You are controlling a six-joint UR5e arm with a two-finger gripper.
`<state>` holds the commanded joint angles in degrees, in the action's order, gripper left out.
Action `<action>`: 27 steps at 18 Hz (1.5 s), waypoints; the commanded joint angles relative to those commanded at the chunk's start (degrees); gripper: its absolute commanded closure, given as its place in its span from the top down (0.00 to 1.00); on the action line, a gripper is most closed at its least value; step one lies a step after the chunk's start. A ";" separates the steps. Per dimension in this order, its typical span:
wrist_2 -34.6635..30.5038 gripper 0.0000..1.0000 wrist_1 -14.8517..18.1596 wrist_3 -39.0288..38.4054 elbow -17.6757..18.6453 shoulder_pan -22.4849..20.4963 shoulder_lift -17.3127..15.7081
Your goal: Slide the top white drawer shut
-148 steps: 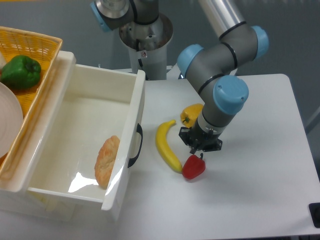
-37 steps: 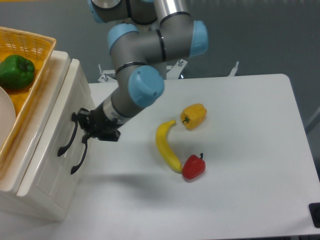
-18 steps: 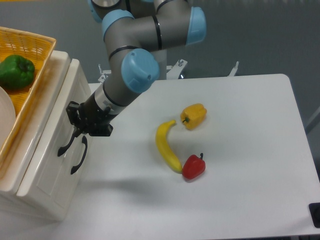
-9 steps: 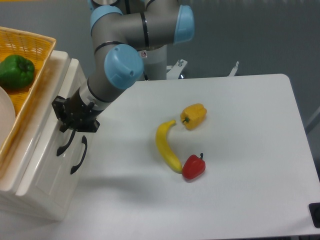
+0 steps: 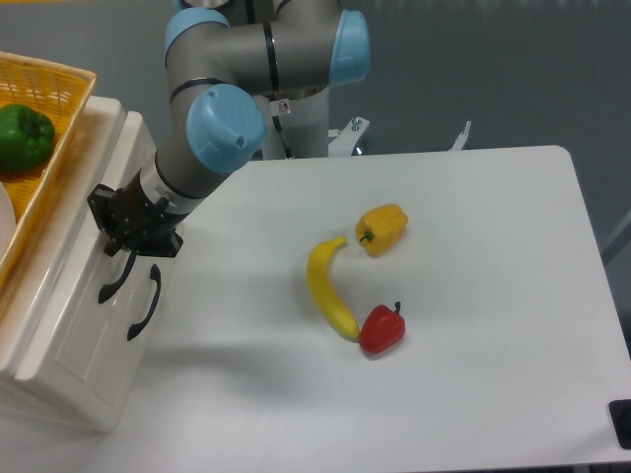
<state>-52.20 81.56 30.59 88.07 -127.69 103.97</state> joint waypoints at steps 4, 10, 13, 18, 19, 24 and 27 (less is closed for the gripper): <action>-4.03 0.13 -0.18 0.35 -0.61 -7.20 0.00; -11.16 0.35 -0.97 0.88 -4.56 -18.80 0.27; -11.43 0.46 -3.16 6.29 -5.71 -23.29 1.05; -20.11 0.58 -5.97 17.92 -5.98 -27.95 5.79; -21.70 0.65 -6.59 19.93 -5.98 -28.66 6.59; -29.87 1.00 -8.09 30.66 -6.33 -30.07 8.35; -36.10 1.00 -9.05 33.39 -6.85 -29.81 9.31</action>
<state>-88.31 72.52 63.98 81.21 -157.50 113.29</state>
